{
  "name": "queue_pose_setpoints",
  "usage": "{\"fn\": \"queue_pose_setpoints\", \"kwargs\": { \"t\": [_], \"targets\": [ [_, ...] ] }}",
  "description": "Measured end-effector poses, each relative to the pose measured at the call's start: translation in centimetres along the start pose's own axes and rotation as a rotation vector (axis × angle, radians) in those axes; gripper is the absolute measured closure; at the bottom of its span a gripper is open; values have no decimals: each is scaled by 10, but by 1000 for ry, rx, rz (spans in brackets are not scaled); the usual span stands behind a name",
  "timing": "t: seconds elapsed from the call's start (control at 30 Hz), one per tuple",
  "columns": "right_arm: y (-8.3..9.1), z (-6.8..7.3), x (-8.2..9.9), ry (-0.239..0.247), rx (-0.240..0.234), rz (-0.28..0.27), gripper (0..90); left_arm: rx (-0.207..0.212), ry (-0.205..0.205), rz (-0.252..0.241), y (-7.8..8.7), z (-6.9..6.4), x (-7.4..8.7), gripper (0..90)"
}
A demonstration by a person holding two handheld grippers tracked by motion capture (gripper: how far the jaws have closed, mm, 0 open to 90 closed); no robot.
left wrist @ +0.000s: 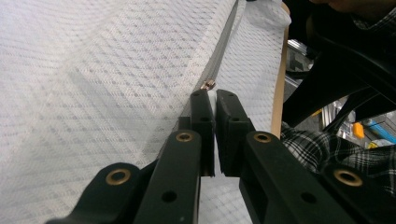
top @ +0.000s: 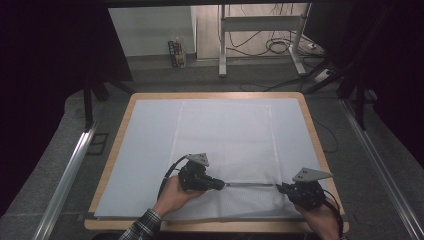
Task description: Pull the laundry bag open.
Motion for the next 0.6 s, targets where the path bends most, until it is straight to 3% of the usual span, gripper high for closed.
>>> {"fn": "queue_pose_setpoints", "kwargs": {
  "t": [0.6],
  "targets": [
    [-1, 0, 1, 7, 6, 6, 852, -25, 26, -22, 24, 3, 10, 872]
  ]
}}
Point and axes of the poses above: each handheld gripper's, and its own axes: y roughly backward along the jaws, x roughly out of its underside, z roughly to its left, the point moved 4 cm from there along -y, roughly forward along the jaws, and after that the axes turned 14 degrees about -z, right-handed, at the moved point
